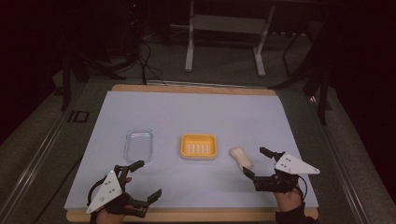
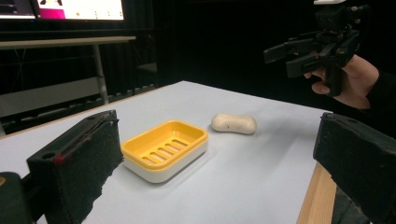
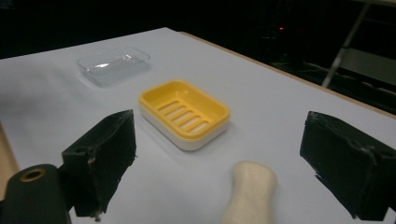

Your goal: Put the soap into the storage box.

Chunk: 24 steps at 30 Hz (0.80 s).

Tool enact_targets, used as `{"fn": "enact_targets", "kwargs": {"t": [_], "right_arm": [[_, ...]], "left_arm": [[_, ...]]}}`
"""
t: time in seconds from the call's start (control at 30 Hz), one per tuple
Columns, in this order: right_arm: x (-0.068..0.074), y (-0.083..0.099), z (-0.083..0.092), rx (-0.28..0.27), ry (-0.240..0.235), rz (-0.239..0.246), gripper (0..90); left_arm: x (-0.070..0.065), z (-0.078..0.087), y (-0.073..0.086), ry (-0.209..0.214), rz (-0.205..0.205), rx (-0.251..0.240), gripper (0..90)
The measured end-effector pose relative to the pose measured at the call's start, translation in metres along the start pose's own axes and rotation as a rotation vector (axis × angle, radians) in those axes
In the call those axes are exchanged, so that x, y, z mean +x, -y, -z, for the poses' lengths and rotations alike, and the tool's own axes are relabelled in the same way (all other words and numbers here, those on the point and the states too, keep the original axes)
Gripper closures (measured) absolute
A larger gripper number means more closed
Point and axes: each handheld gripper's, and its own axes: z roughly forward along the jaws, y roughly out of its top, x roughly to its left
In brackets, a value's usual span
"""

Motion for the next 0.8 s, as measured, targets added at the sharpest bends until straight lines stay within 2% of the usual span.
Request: {"fn": "enact_targets", "kwargs": {"t": [0.1, 0.2, 0.27, 0.37, 0.47, 0.53, 0.57, 0.63, 0.7, 0.73, 0.8], "right_arm": [[-0.003, 0.001, 0.001, 0.004, 0.005, -0.018, 10.6], [-0.004, 0.002, 0.0, 0.008, 0.007, -0.015, 10.6], [-0.005, 0.002, -0.002, 0.003, -0.032, -0.006, 10.6], [-0.005, 0.002, -0.005, 0.005, -0.06, 0.0, 10.6], [-0.004, 0.0, -0.005, -0.003, -0.063, 0.022, 10.6], [-0.004, -0.003, -0.004, -0.01, -0.062, 0.053, 10.6], [-0.004, -0.003, -0.003, -0.014, -0.075, 0.064, 10.6], [-0.007, -0.004, -0.004, -0.028, -0.143, 0.08, 10.6], [-0.008, -0.003, -0.006, 0.002, -0.167, 0.103, 11.8], [-0.01, -0.003, -0.007, 0.024, -0.202, 0.104, 11.8], [-0.012, -0.002, -0.007, 0.055, -0.218, 0.117, 11.8]], "left_arm": [[-0.001, -0.001, 0.0, -0.003, 0.002, 0.002, 1.2], [0.0, -0.001, 0.0, -0.006, -0.002, 0.002, 1.2], [0.0, -0.001, 0.0, -0.009, -0.007, 0.005, 1.2], [0.0, -0.001, 0.0, -0.008, -0.01, 0.007, 1.2], [0.0, 0.0, 0.0, -0.014, -0.008, 0.004, 1.2], [0.001, 0.0, 0.0, -0.019, -0.008, 0.005, 1.2], [0.001, 0.0, 0.0, -0.017, -0.006, 0.01, 1.2], [0.001, -0.001, 0.0, -0.02, -0.006, 0.012, 1.2], [0.001, -0.001, 0.001, -0.015, -0.008, 0.02, 1.2], [0.0, -0.002, 0.001, -0.015, -0.012, 0.026, 1.2], [0.0, -0.003, 0.001, -0.012, -0.019, 0.035, 1.2]]}}
